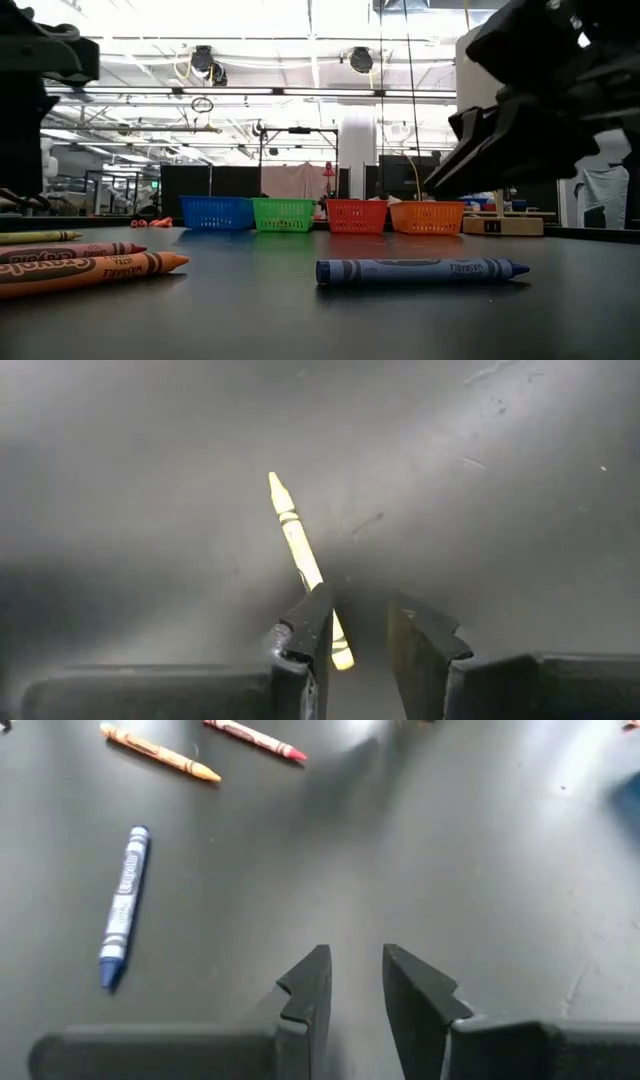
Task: Sort crayons
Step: Put the yellow crayon into the blue bin
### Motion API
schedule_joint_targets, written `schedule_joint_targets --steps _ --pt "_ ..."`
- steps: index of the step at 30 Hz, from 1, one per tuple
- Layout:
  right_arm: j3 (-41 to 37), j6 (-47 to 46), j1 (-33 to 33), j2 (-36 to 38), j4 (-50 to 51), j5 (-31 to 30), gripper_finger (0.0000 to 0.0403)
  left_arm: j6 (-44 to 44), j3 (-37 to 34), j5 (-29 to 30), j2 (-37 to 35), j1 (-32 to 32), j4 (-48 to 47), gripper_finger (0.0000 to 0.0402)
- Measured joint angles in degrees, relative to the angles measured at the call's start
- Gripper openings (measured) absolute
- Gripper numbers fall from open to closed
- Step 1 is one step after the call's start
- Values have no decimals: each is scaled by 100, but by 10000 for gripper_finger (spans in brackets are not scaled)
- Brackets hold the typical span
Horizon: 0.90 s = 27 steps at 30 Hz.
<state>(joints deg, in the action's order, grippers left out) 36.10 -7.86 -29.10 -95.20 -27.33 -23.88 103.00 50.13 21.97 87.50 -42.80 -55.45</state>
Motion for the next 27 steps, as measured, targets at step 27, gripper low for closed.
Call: schedule_joint_targets --steps 27 --pt "0 111 11 -345 -372 4 80 621 -2 845 1100 -262 271 187"
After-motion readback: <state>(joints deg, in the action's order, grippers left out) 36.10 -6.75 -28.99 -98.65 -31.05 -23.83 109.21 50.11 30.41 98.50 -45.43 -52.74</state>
